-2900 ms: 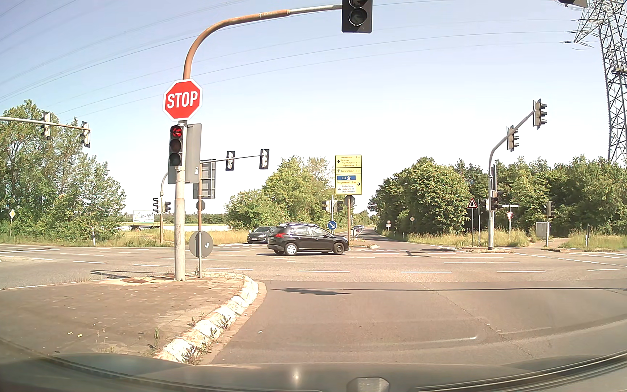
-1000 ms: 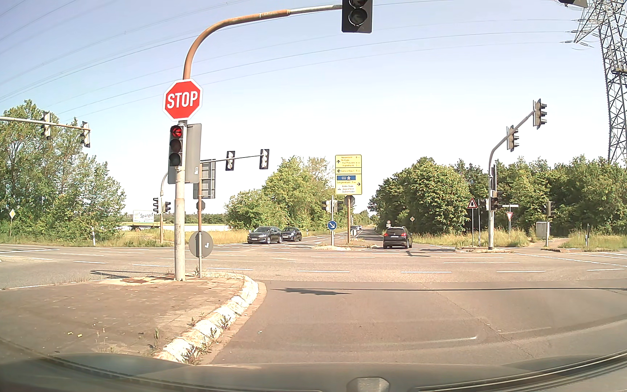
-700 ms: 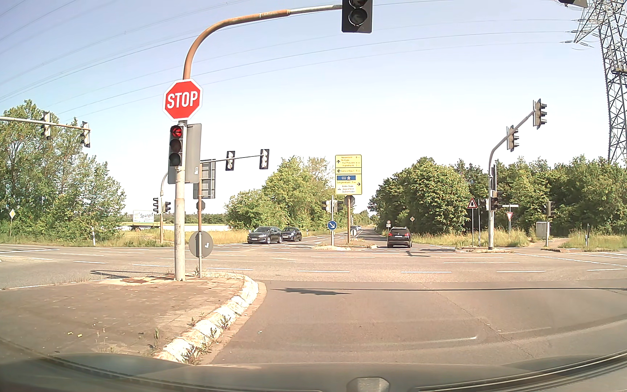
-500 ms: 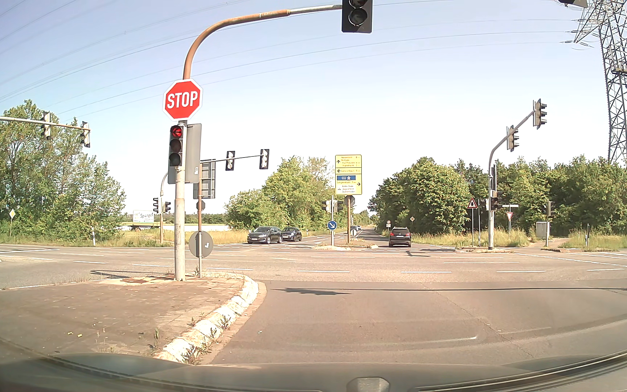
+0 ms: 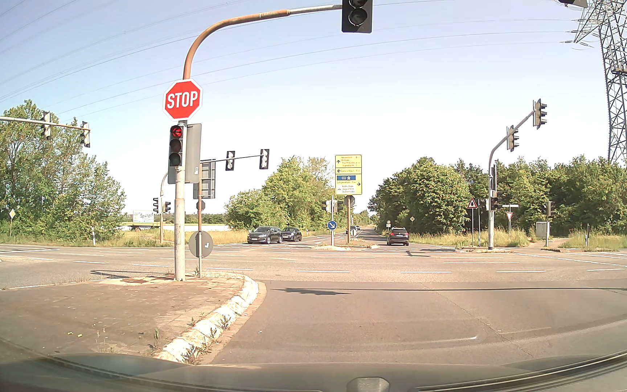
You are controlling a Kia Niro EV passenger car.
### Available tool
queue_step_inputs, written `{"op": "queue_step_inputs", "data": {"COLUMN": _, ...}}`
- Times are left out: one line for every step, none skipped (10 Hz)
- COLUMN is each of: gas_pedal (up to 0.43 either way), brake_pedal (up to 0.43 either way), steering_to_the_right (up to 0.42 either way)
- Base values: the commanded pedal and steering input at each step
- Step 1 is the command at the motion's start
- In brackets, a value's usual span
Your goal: Follow the waypoints while adhering to traffic rules and regulations
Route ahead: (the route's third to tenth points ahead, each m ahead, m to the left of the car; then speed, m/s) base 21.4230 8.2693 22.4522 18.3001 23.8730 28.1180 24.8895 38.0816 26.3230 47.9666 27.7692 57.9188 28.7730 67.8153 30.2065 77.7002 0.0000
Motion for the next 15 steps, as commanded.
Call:
{"op": "queue_step_inputs", "data": {"gas_pedal": 0.000, "brake_pedal": 0.262, "steering_to_the_right": 0.001}}
{"op": "queue_step_inputs", "data": {"gas_pedal": 0.000, "brake_pedal": 0.262, "steering_to_the_right": 0.001}}
{"op": "queue_step_inputs", "data": {"gas_pedal": 0.000, "brake_pedal": 0.262, "steering_to_the_right": 0.000}}
{"op": "queue_step_inputs", "data": {"gas_pedal": 0.000, "brake_pedal": 0.262, "steering_to_the_right": 0.000}}
{"op": "queue_step_inputs", "data": {"gas_pedal": 0.000, "brake_pedal": 0.262, "steering_to_the_right": 0.000}}
{"op": "queue_step_inputs", "data": {"gas_pedal": 0.000, "brake_pedal": 0.262, "steering_to_the_right": 0.001}}
{"op": "queue_step_inputs", "data": {"gas_pedal": 0.000, "brake_pedal": 0.262, "steering_to_the_right": 0.001}}
{"op": "queue_step_inputs", "data": {"gas_pedal": 0.000, "brake_pedal": 0.262, "steering_to_the_right": 0.001}}
{"op": "queue_step_inputs", "data": {"gas_pedal": 0.000, "brake_pedal": 0.262, "steering_to_the_right": 0.000}}
{"op": "queue_step_inputs", "data": {"gas_pedal": 0.000, "brake_pedal": 0.262, "steering_to_the_right": 0.001}}
{"op": "queue_step_inputs", "data": {"gas_pedal": 0.000, "brake_pedal": 0.262, "steering_to_the_right": 0.000}}
{"op": "queue_step_inputs", "data": {"gas_pedal": 0.000, "brake_pedal": 0.262, "steering_to_the_right": 0.000}}
{"op": "queue_step_inputs", "data": {"gas_pedal": 0.000, "brake_pedal": 0.262, "steering_to_the_right": 0.000}}
{"op": "queue_step_inputs", "data": {"gas_pedal": 0.000, "brake_pedal": 0.262, "steering_to_the_right": 0.001}}
{"op": "queue_step_inputs", "data": {"gas_pedal": 0.000, "brake_pedal": 0.262, "steering_to_the_right": 0.001}}
